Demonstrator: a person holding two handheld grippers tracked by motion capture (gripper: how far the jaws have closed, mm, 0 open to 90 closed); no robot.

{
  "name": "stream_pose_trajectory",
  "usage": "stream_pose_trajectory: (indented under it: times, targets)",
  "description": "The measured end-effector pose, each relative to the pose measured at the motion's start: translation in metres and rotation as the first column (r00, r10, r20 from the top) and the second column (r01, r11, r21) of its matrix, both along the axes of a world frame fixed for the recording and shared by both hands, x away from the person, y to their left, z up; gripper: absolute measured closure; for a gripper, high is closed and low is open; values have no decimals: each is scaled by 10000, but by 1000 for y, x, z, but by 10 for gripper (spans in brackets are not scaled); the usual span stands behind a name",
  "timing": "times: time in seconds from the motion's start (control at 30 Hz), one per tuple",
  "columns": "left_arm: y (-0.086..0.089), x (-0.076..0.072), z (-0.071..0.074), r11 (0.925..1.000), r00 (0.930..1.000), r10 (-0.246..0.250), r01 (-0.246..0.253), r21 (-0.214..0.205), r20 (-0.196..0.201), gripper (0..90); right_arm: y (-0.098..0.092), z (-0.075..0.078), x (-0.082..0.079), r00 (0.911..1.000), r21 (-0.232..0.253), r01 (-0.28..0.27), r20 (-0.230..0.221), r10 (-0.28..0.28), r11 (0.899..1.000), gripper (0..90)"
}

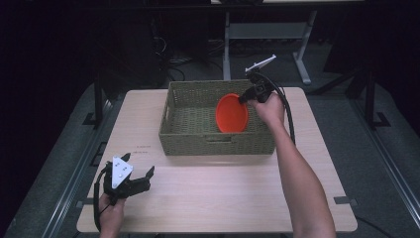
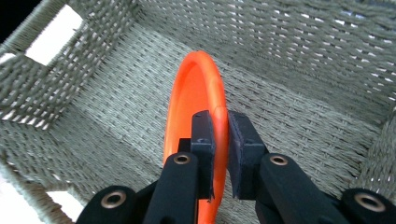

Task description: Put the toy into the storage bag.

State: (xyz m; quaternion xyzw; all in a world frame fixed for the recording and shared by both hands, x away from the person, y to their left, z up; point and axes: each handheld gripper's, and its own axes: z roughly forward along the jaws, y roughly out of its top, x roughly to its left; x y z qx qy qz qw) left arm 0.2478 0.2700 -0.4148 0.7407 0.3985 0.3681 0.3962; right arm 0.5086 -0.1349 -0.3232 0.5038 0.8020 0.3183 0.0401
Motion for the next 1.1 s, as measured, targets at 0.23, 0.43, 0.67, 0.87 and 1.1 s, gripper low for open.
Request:
stream_pose_trajectory:
  times: [0.23, 0.43, 0.67, 0.87, 1.1]
  targets:
    - [0, 0, 0, 10000, 10000, -21, 21, 14, 29, 128, -1, -11, 3, 9997, 49, 104, -231, -103, 9999, 814]
    - [1, 0, 0, 10000, 10000, -23, 23, 7, 25, 127, 2, -20, 5, 9993, -17, 59, -363, -59, 10000, 813]
    - [0, 0, 0, 10000, 10000, -33, 33, -1, 27, 127, -2, -24, 6, 9990, -130, 111, -427, -117, 9999, 812]
    - [0, 0, 1, 10000, 10000, -49, 49, 6, 41, 128, -5, -27, 7, 9980, -224, 236, -580, -249, 9995, 809]
    - [0, 0, 0, 10000, 10000, -48, 48, 43, 19, 127, -6, -27, 7, 9978, -371, 147, -643, -171, 9992, 805]
